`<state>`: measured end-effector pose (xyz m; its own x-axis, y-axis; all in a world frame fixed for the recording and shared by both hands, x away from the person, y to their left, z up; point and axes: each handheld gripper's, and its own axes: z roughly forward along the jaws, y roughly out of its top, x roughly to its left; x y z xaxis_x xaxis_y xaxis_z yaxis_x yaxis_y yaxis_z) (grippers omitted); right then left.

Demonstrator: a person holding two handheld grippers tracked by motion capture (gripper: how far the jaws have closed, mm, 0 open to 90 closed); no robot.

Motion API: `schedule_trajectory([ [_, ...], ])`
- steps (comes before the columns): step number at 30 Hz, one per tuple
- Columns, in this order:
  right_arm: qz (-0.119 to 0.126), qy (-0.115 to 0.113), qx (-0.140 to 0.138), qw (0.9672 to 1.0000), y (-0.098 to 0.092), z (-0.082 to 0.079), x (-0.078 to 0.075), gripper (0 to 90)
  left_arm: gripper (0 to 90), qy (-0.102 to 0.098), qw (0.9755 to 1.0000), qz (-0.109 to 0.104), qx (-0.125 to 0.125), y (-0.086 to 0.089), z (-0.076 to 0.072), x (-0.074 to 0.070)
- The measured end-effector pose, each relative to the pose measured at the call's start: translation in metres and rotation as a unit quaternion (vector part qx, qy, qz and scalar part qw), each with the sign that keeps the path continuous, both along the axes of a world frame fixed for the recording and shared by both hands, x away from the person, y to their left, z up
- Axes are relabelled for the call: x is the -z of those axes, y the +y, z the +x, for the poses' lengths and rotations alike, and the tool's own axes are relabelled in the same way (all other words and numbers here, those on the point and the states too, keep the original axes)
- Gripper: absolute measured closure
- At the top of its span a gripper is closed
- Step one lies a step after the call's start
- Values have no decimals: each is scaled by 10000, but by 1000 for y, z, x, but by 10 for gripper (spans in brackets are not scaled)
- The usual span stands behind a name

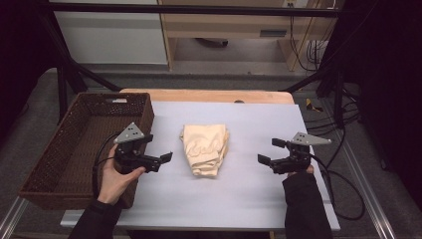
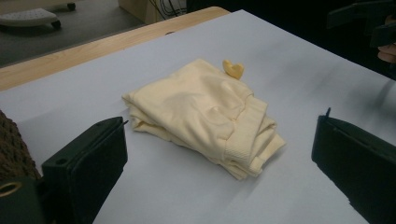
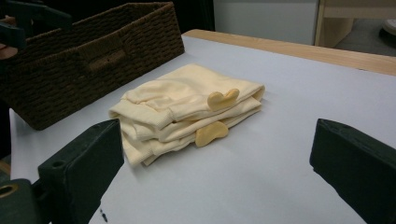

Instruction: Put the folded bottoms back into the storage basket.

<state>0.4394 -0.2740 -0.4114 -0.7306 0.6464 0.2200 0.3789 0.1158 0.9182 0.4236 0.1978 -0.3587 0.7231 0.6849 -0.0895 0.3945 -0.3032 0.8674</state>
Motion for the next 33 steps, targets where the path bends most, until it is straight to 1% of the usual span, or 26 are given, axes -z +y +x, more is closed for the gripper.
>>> schedule_trajectory([
  [2, -3, -1, -1, 10000, 0, 0, 0, 33, 33, 3, 10000, -5, 8, -2, 0, 1],
  [7, -7, 0, -7, 10000, -1, 0, 0, 33, 33, 30, 10000, 59, 16, -9, 0, 3],
  [8, 7, -8, -1, 10000, -1, 0, 0, 33, 34, 40, 9999, 97, 19, -12, 0, 5],
  [16, 12, 4, 8, 10000, -1, 0, 0, 33, 33, 61, 9999, 75, 44, -18, 0, 7],
  [19, 15, 1, 11, 10000, -2, 0, 0, 33, 33, 52, 9999, 103, 59, -22, 0, 7],
  [24, 8, 17, 4, 10000, -1, 0, 1, 33, 33, 80, 9999, 78, 72, -30, 2, 8],
  [33, -3, 25, -4, 10000, -1, 0, 1, 33, 34, 46, 9999, -9, 108, -42, 6, 5],
])
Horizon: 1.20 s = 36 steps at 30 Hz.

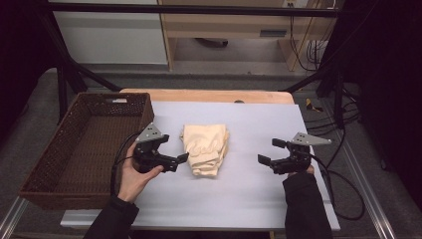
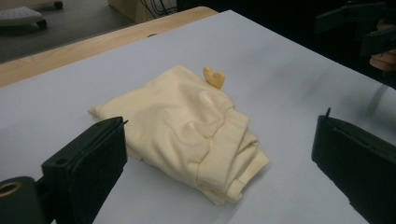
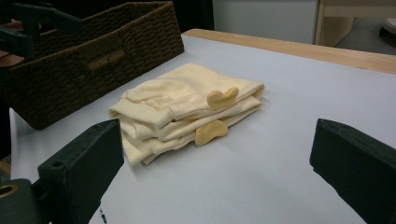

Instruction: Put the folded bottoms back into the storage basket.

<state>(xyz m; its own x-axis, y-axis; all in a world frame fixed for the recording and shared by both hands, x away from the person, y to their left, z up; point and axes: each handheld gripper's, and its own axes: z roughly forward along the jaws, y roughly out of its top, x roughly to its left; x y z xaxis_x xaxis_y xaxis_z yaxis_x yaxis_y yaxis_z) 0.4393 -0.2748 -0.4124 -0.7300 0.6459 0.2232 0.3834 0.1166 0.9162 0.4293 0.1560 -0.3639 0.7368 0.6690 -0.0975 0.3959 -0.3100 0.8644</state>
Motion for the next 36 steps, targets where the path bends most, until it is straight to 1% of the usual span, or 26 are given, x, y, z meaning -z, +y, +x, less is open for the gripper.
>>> schedule_trajectory([
  [3, 4, -6, -2, 10000, 0, 0, 0, 33, 33, 3, 10000, -27, 7, -3, 2, 1],
  [10, -4, -2, -1, 10000, 0, 0, 0, 33, 33, 97, 9999, -42, 7, -6, 9, 6],
  [14, -6, -8, -5, 10000, 0, 0, 0, 33, 33, 98, 9999, -51, -14, -8, 12, 7],
  [16, -2, -3, -14, 10000, 0, 0, 0, 33, 33, 100, 9999, -37, -21, -9, 12, 8],
  [18, -7, -4, -13, 10000, 0, 0, 0, 33, 33, 106, 9999, 22, -51, -11, 14, 10],
  [24, -18, 0, 1, 10000, 0, 0, 0, 33, 34, 140, 9999, 43, -89, -15, 19, 14],
  [27, -18, 0, 1, 10000, 0, 0, 0, 33, 34, 141, 9998, 93, -68, -19, 20, 15],
  [32, -25, 5, 7, 10000, 0, 0, 0, 33, 33, 191, 9998, 63, -16, -23, 23, 18],
  [36, -71, 16, 12, 10000, 0, 0, 1, 33, 33, 198, 9998, 79, 9, -28, 28, 21],
])
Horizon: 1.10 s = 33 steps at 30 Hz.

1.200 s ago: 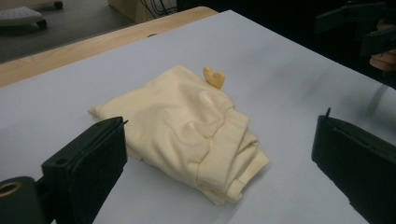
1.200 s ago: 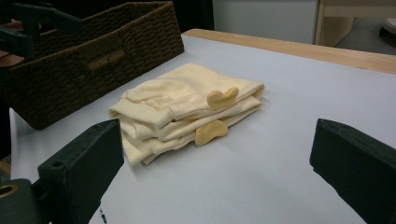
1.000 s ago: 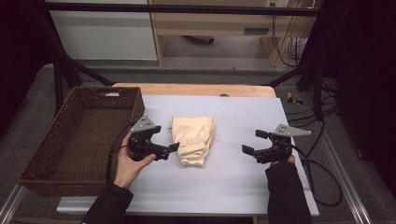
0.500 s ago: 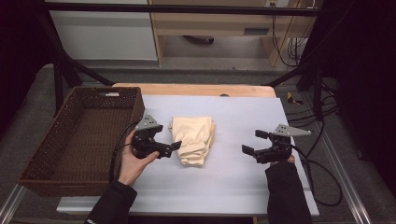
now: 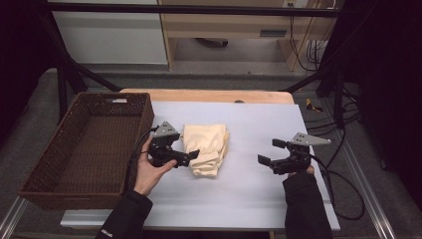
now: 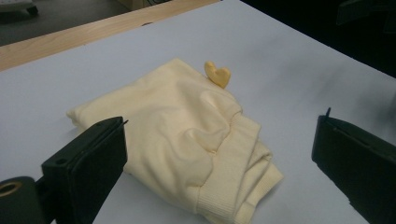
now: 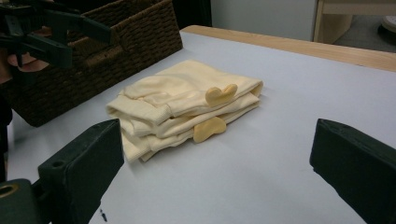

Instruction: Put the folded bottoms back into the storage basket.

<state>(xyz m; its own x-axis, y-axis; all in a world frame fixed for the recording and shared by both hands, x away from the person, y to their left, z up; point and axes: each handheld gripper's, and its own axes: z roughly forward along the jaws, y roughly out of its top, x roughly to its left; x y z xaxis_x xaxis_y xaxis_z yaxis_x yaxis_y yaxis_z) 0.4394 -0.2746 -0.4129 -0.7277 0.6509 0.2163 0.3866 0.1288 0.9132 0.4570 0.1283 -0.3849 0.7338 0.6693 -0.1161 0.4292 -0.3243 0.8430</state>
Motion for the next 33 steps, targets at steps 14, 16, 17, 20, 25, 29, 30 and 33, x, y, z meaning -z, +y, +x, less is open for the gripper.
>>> schedule_trajectory([
  [14, -24, 11, 1, 10000, 0, 0, 1, 33, 33, 91, 10000, 23, 15, -7, 13, 10],
  [16, -22, 9, 1, 10000, 0, 0, 1, 33, 33, 105, 9999, 37, 0, -7, 15, 11],
  [17, -15, 14, 5, 10000, 0, 0, 1, 33, 33, 116, 9999, 25, 6, -7, 16, 12],
  [20, -14, 15, 8, 10000, 0, 0, 1, 33, 33, 135, 9999, 41, -12, -8, 19, 15],
  [25, -8, 14, 9, 10000, 0, 0, 1, 33, 33, 238, 9997, 69, -86, -9, 25, 20],
  [29, -7, 14, 8, 10000, 0, 0, 1, 33, 33, 269, 9995, 91, -124, -9, 30, 24],
  [30, -4, 13, 8, 10000, 0, 0, 1, 33, 33, 271, 9995, 88, -129, -8, 31, 24],
  [33, -1, 10, 16, 10000, 0, 0, 1, 33, 33, 308, 9993, 91, -174, -8, 35, 27],
])
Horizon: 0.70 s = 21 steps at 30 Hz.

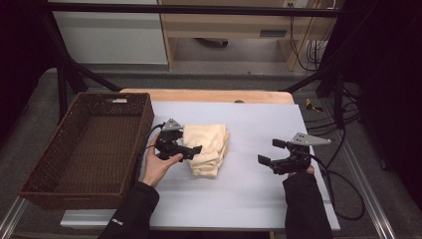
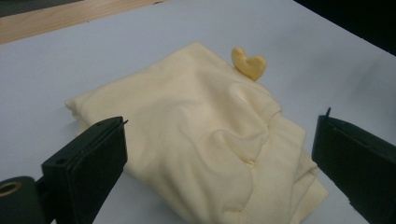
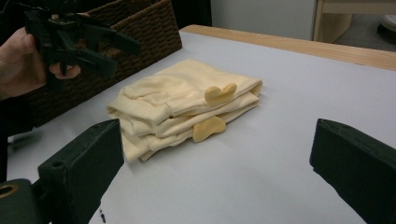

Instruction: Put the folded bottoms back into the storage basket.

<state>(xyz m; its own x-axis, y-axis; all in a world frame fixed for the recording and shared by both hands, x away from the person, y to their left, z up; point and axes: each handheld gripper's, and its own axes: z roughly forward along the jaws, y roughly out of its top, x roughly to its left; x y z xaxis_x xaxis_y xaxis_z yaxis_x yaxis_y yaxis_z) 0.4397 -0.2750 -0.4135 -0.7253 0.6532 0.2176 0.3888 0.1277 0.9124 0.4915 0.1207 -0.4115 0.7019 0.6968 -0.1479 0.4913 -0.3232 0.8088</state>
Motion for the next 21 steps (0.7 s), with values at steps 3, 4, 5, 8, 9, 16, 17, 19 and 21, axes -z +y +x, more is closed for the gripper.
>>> schedule_trajectory([
  [3, -3, 2, -1, 10000, 0, 0, 0, 33, 34, 44, 10000, 19, -50, 1, 4, 3],
  [4, -5, 4, -2, 10000, 0, 0, 0, 33, 34, 52, 10000, 33, -71, 2, 5, 4],
  [5, -5, 4, -2, 10000, 0, 0, 0, 33, 34, 68, 9999, 42, -92, 2, 7, 4],
  [8, -3, 5, -2, 10000, 0, 0, 0, 33, 46, 113, 9998, 12, -153, 5, 11, 7],
  [9, -4, 5, 0, 10000, 0, 0, 0, 33, 54, 127, 9997, 19, -190, 6, 12, 8],
  [16, -9, 5, -2, 10000, 0, 0, 0, 33, 69, 296, 9991, 56, -296, 8, 22, 16],
  [17, -8, 9, 1, 10000, 0, 0, 1, 33, 69, 314, 9990, 47, -319, 8, 23, 17],
  [19, -3, 7, -2, 10000, 0, 0, 0, 33, 78, 389, 9985, 18, -372, 8, 26, 21],
  [21, 2, 8, 0, 10000, 0, 0, 0, 33, 84, 431, 9983, 6, -381, 8, 27, 23],
])
